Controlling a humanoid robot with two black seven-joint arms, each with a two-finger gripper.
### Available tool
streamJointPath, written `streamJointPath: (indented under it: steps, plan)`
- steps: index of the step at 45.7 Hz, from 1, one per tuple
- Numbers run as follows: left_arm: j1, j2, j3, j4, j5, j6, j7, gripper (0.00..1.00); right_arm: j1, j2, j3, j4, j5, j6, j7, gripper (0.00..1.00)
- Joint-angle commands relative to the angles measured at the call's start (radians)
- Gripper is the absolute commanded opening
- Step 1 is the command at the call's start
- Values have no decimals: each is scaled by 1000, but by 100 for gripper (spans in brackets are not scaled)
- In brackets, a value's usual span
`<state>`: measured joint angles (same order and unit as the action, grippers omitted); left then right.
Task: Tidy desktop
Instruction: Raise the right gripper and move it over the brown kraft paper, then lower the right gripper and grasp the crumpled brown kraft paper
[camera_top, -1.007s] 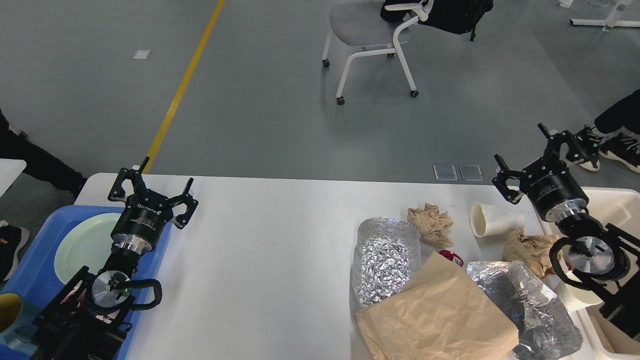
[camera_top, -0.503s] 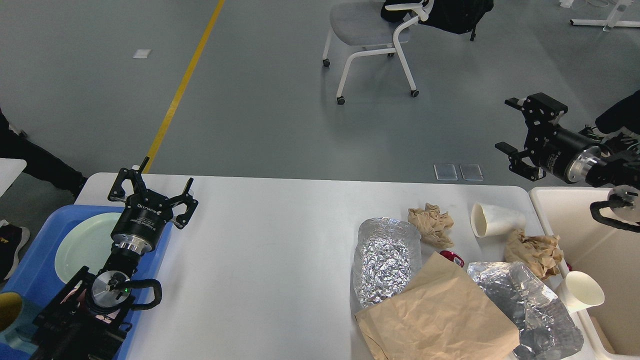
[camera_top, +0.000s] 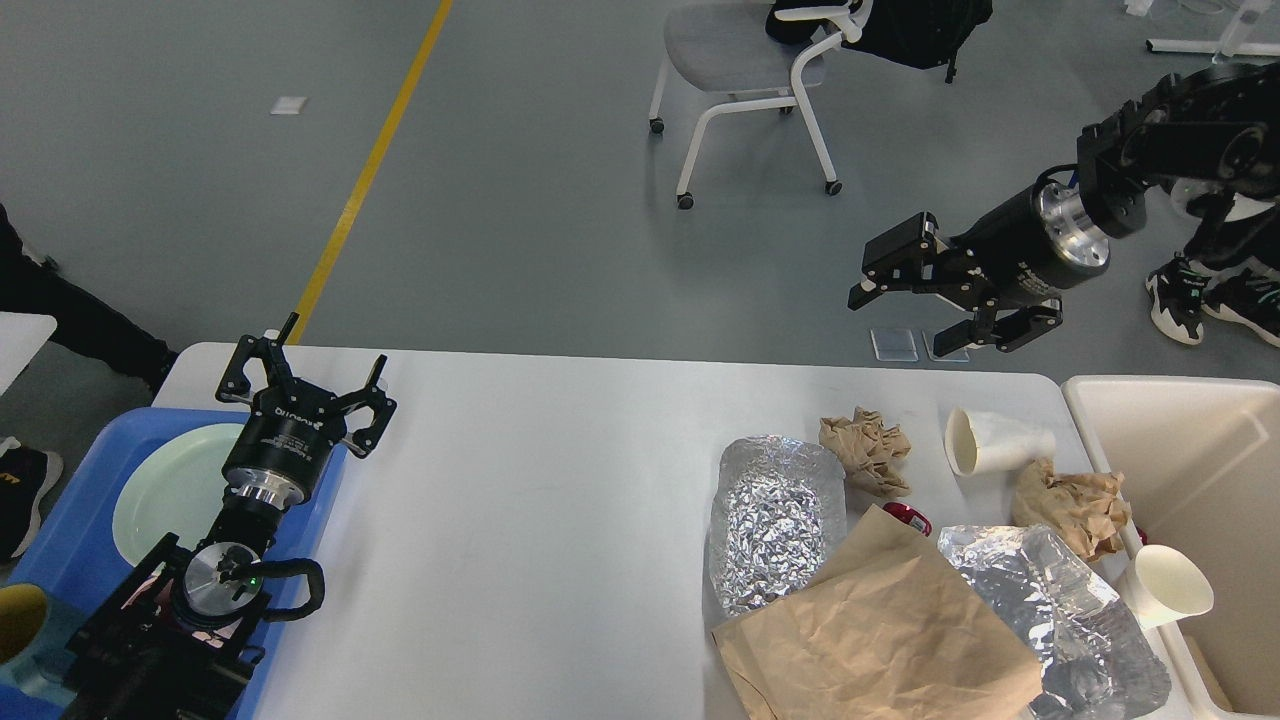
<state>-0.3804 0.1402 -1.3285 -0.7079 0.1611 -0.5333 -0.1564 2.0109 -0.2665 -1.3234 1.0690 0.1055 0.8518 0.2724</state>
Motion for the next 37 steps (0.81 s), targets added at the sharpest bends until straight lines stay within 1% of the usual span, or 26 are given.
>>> streamJointPath:
  steps: [1,3,5,7,8,11,14,18,23,25,31,37]
  plan:
    - [0,-1,0,1,0,-1,0,96,176,18,48,219,-10,17,-281,100]
    - [0,1,0,1,0,1,0,96,213,13,79,271,-9,12,-373,100]
    - [0,1,0,1,0,-1,0,96,244,7,98,316,-4,12,-444,100]
    - [0,-1,0,1,0,-1,0,96,281,9,105,362,-3,10,-492,100]
    - [0,-1,0,1,0,1,0,96,305,7,108,386,-3,12,-505,100]
    - [0,-1,0,1,0,1,0,96,403,7,115,469,0,9,-518,100]
    - [0,-1,0,1,0,1,0,96,495,-2,122,566,5,0,-518,100]
    - [0,1,0,1,0,1,0,96,554,-25,156,638,28,-34,-526,100]
    - [0,-1,0,1,0,-1,0,96,557,-30,176,675,39,-54,-545,100]
    - [0,-1,0,1,0,-1,0,96,552,-34,181,675,39,-56,-544,98]
    - [0,-1,-1,1,0,-1,0,96,516,-66,187,669,63,-63,-542,98]
    - [0,-1,-1,1,0,-1,1,96,424,-65,223,669,71,-108,-542,98]
